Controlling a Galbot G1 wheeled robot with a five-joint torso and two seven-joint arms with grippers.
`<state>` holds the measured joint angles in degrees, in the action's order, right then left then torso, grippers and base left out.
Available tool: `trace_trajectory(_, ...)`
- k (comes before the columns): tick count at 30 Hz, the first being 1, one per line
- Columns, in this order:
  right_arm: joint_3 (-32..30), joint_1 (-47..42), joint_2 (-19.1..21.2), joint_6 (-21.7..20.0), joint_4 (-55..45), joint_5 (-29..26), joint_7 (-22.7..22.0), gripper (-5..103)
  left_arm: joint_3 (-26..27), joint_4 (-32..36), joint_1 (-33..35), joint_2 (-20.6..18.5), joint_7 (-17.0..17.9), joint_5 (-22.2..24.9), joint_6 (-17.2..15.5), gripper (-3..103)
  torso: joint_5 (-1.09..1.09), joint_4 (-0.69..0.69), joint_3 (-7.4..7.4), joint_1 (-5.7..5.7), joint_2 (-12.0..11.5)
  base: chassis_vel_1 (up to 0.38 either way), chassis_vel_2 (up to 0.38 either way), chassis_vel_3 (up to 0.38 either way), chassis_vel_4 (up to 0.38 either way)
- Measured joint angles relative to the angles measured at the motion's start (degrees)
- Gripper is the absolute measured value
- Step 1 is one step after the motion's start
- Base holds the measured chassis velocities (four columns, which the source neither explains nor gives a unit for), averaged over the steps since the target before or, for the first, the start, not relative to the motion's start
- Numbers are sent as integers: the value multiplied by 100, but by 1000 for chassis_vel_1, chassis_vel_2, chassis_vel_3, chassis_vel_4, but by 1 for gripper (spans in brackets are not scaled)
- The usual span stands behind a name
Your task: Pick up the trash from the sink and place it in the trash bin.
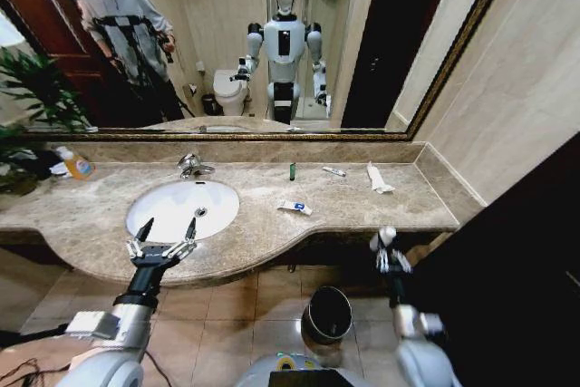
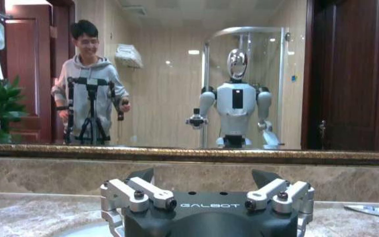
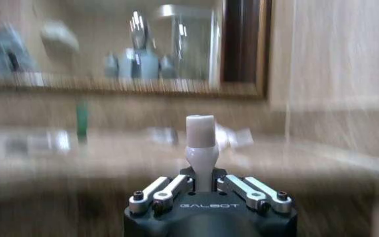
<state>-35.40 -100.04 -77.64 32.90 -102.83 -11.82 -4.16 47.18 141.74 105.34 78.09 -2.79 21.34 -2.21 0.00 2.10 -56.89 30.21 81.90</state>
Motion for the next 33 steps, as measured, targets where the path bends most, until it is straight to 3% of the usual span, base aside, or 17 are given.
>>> trace_trajectory(1, 100, 15, 19, 149, 619, 19, 27, 14, 0, 0, 0, 0, 0, 0, 0, 100, -1, 0, 0, 0, 0, 0, 0, 0, 0)
trace_trajectory(3, 172, 64, 25, 183, 896, 99, 83, 14, 0, 0, 0, 0, 0, 0, 0, 100, -1, 0, -1, 0, 0, 0, 0, 0, 0)
trace_trajectory(4, 259, 225, 4, 220, 1352, 374, 162, 14, 0, 0, 0, 0, 0, 0, 0, 100, 0, 0, -1, 1, 0, 0, 0, 0, 0)
trace_trajectory(6, 355, 490, -121, 104, 1834, 717, 381, 14, 0, 0, 0, 0, 0, 0, 0, 100, 1, 1, -1, 1, 0, 0, 0, 0, 0)
trace_trajectory(10, 542, 911, -194, -204, 2649, 857, 826, 14, 0, 0, 0, 0, 0, 0, 0, 100, -4, 1, -1, 1, -1, 0, 0, 0, 0)
trace_trajectory(14, 599, 1595, -411, -16, 3963, 1423, 992, 14, 0, 0, 1, 0, 0, 0, 0, 100, 1, 2, -2, 2, -1, 0, 0, 0, 0)
trace_trajectory(21, 515, 2320, -657, 82, 5137, 2108, 940, 14, 0, 0, 0, 0, 0, 0, 0, 100, -1, 1, -1, 2, -1, 0, 0, 0, 0)
trace_trajectory(26, 473, 2484, -770, 84, 5408, 2217, 880, 14, 0, 0, 0, 0, -1, 0, 0, 100, -2, 1, -2, 2, -1, 0, 0, 0, 0)
trace_trajectory(29, 380, 2865, -868, 481, 6072, 2209, 874, 13, 0, 0, 0, 0, 0, 0, 0, 100, 1, 2, -1, 2, -1, 0, 0, 0, 0)
trace_trajectory(33, 367, 2921, -856, 525, 6233, 2201, 826, 29, 0, 0, 0, 0, 0, 0, 0, 100, -1, 1, -2, 2, -2, 0, 0, 0, 0)
